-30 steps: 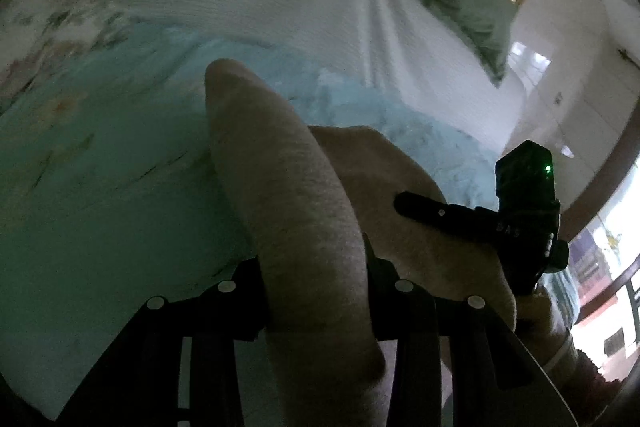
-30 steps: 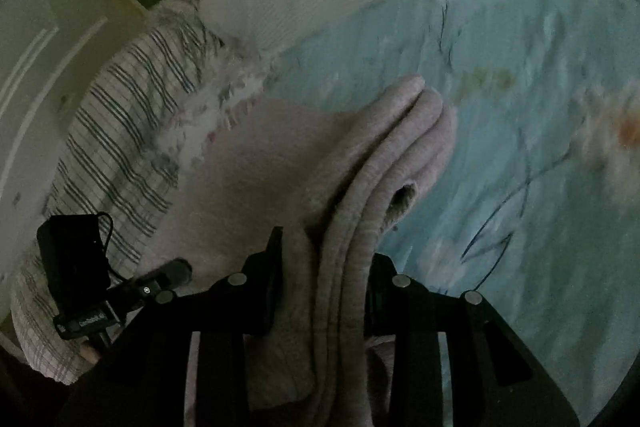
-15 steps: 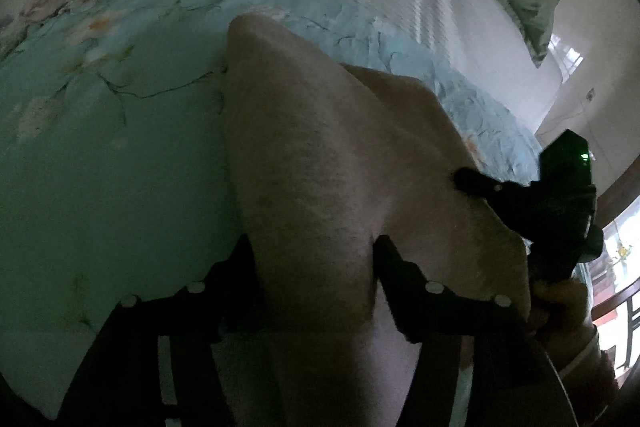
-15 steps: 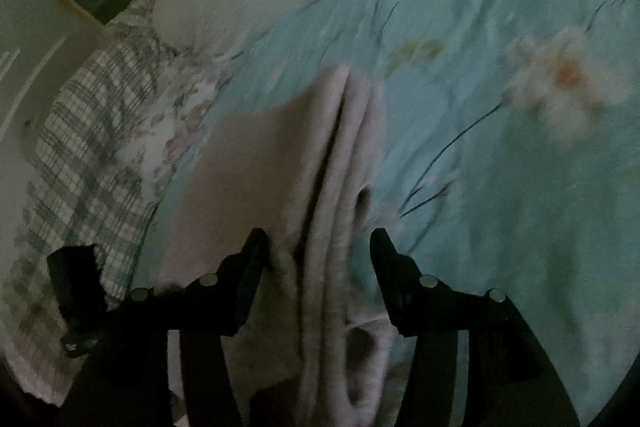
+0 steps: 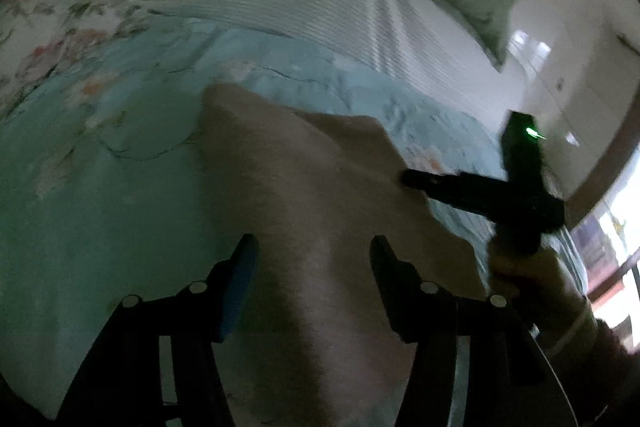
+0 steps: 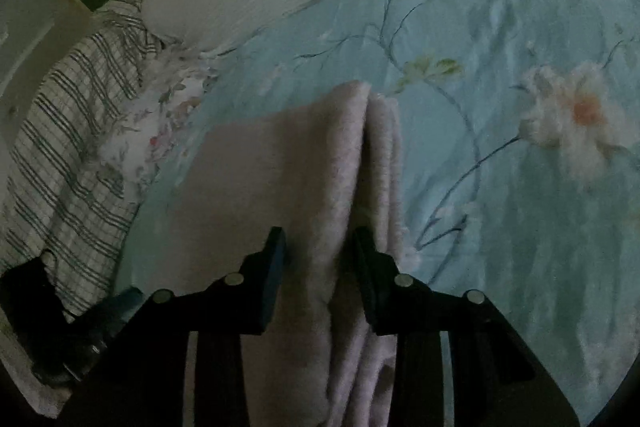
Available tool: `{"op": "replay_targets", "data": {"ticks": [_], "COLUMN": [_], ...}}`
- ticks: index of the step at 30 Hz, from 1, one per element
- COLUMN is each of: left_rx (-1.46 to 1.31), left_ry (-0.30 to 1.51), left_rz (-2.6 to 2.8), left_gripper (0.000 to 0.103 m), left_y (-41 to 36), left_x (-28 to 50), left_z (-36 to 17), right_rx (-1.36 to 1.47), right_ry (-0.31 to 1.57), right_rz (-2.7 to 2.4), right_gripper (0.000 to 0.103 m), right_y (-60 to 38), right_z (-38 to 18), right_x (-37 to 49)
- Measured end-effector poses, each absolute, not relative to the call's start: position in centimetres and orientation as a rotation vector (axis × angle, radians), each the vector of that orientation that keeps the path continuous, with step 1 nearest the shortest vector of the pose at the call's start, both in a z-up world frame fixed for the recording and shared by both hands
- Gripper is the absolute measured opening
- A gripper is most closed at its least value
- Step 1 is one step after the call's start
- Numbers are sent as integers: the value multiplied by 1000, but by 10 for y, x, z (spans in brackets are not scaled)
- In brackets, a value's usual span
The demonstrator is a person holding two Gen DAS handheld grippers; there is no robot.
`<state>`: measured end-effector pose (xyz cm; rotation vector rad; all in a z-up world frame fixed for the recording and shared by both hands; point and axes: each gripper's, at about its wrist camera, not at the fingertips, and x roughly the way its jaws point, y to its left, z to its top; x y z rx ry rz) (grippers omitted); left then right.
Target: Fold small clothes
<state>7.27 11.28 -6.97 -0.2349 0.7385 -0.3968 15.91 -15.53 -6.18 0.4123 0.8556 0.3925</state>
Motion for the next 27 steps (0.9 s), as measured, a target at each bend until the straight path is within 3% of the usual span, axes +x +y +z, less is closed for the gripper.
{"op": "replay_targets", "data": {"ticks": [7,10,14,24,27], "left_rx": [-168,-138,-88,-136,-149], "left_ry": [751,771,803,806,805], "left_rz": [-460,-459,-420,-390,-378], "left_gripper": [56,56,56,58,58], "left_y": [95,89,79,103,114], "left_x": [75,82,86,49,27], "left_z": [-73,-77,-98,-89,-91], "right_rx": [400,364,420,459,405], "right_ry": [699,805,898,779,794], "right_rz": [461,420,379,496,518], "right_gripper": [7,7,15,48,52], "right_y": [-157,-157,-171,-187,-182], "right_z": [-3,-25,-66,-41,-50], "right_x": [159,177,175,39,12]}}
